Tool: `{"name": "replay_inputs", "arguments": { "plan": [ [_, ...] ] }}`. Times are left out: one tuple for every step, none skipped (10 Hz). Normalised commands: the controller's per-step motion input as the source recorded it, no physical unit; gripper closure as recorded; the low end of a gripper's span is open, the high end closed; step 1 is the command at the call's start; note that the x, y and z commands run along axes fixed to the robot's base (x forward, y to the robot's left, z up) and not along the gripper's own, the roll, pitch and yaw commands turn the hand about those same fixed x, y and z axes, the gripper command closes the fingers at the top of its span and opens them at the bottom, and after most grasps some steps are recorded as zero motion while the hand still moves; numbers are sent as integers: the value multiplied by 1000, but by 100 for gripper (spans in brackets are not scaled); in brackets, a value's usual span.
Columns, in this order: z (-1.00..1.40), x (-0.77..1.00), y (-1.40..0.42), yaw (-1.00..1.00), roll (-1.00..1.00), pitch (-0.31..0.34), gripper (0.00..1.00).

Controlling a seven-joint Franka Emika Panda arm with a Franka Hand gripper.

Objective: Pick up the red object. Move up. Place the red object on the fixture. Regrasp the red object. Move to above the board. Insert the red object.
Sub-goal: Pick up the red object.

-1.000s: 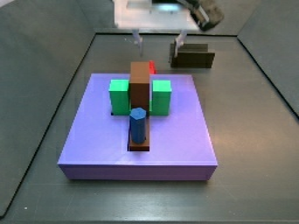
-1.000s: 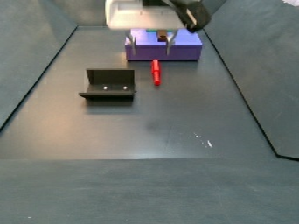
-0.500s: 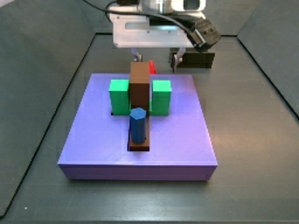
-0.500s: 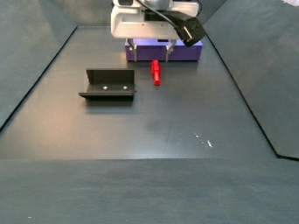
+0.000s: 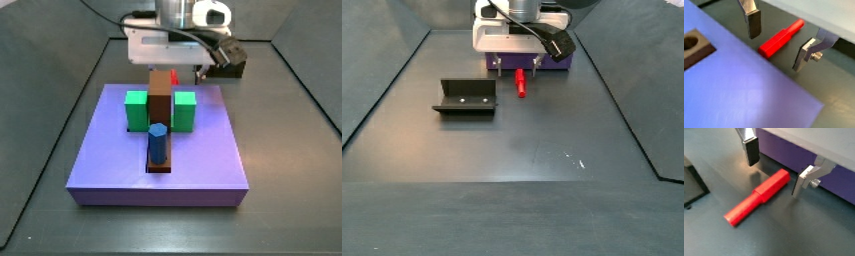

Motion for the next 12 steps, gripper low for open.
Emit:
{"name": "replay_inputs", "arguments": {
  "plan": [
    [0, 0, 0, 0, 89, 0, 0],
    [0, 0, 0, 0, 37, 0, 0],
    [-51, -26, 0, 0, 50, 0, 0],
    [-146, -49, 0, 0, 70, 0, 0],
    [-137, -9, 0, 0, 63, 0, 0],
    [-129, 0, 0, 0, 60, 0, 0],
    [0, 0, 0, 0, 0, 0, 0],
    [0, 0, 0, 0, 0, 0, 100],
    [0, 0, 0, 0, 0, 0, 100],
    [0, 0, 0, 0, 0, 0, 100],
    [0, 0, 0, 0, 0, 0, 100],
    [0, 0, 0, 0, 0, 0, 100]
  ]
}}
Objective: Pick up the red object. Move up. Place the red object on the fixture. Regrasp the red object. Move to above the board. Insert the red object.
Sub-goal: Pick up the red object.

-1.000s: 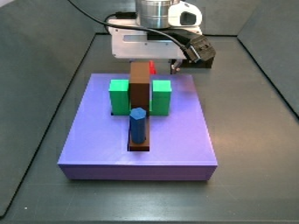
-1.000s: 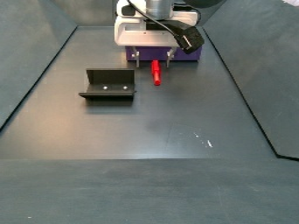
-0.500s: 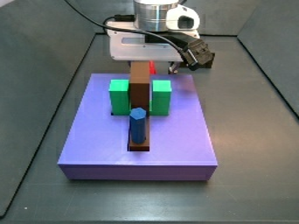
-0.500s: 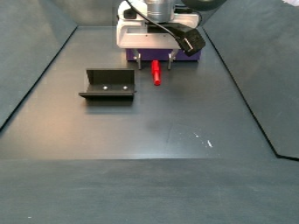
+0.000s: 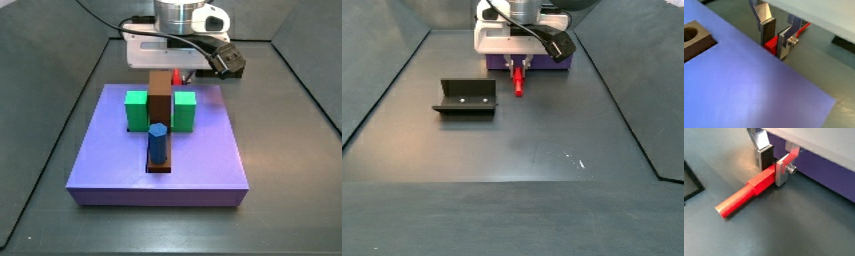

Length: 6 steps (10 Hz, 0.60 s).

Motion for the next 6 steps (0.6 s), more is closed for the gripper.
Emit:
{"name": "replay_inputs", "arguments": {
  "plan": [
    [0, 0, 0, 0, 0, 0, 100],
    [0, 0, 0, 0, 0, 0, 100],
    [0, 0, 0, 0, 0, 0, 100],
    [0, 0, 0, 0, 0, 0, 100],
    [0, 0, 0, 0, 0, 0, 100],
    [0, 0, 0, 0, 0, 0, 100]
  ]
}}
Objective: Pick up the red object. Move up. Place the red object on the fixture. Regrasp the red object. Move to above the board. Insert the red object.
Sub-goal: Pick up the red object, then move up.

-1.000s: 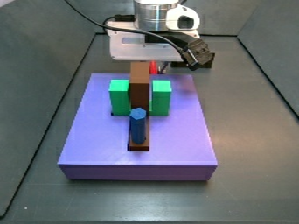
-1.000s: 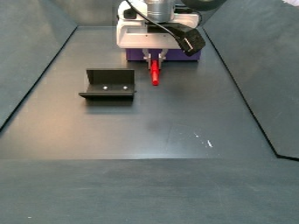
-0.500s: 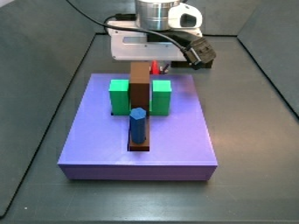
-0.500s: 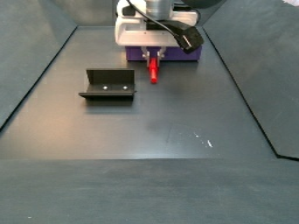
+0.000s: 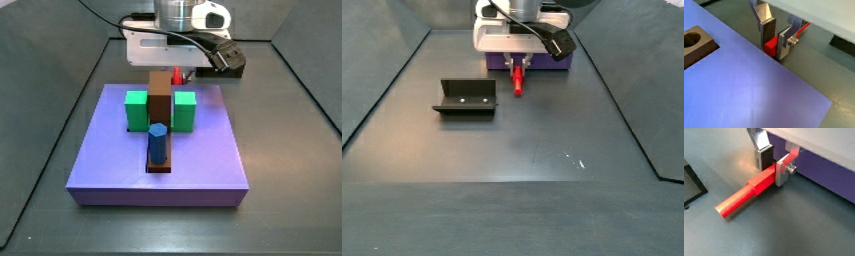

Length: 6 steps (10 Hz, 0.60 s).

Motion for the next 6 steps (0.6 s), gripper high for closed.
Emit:
{"name": "replay_inputs", "arguments": {
  "plan": [
    [0, 0, 0, 0, 0, 0, 100],
    [0, 0, 0, 0, 0, 0, 100],
    [0, 0, 0, 0, 0, 0, 100],
    [0, 0, 0, 0, 0, 0, 100],
    [0, 0, 0, 0, 0, 0, 100],
    [833, 0, 0, 0, 0, 0, 100]
  ]
}}
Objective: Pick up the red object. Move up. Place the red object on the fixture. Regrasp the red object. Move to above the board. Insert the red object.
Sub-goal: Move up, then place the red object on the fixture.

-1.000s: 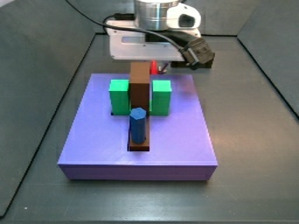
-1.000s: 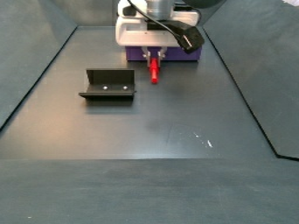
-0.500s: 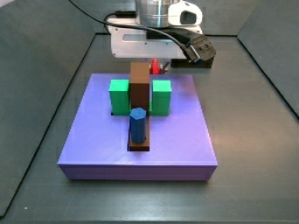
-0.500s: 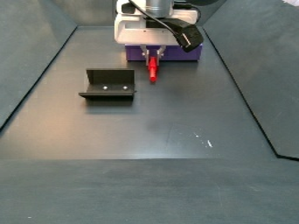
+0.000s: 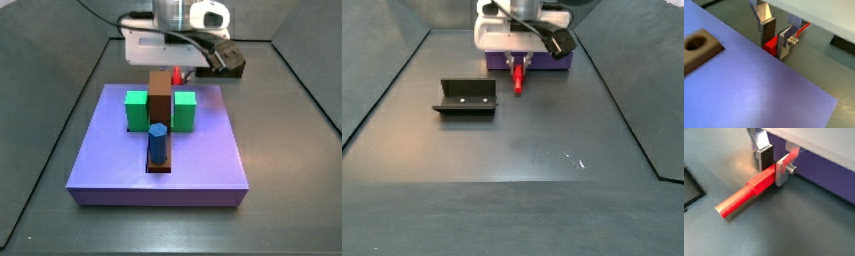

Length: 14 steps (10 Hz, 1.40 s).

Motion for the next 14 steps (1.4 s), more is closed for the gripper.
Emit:
{"name": "replay_inputs", "arguments": {
  "plan": [
    [789, 30, 86, 31, 11, 2, 100],
    [479, 13, 66, 31, -13, 22, 100],
    [0, 0, 0, 0, 0, -6, 100],
    [-31, -177, 0, 0, -280, -263, 100],
    [169, -34, 303, -43, -920, -463, 100],
    [280, 0, 397, -26, -1000, -634, 100],
    [160, 129, 349, -69, -1000, -583, 100],
    [106, 380, 306, -69, -1000, -509, 100],
    [49, 566, 206, -40, -1000, -314, 100],
    [54, 714, 0, -189, -1000, -83, 100],
    [20, 723, 0, -183, -1000, -23, 100],
    [0, 746, 0, -149, -1000, 0, 100],
    [11, 754, 0, -154, -1000, 0, 100],
    [120, 726, 0, -151, -1000, -29, 100]
  ]
}}
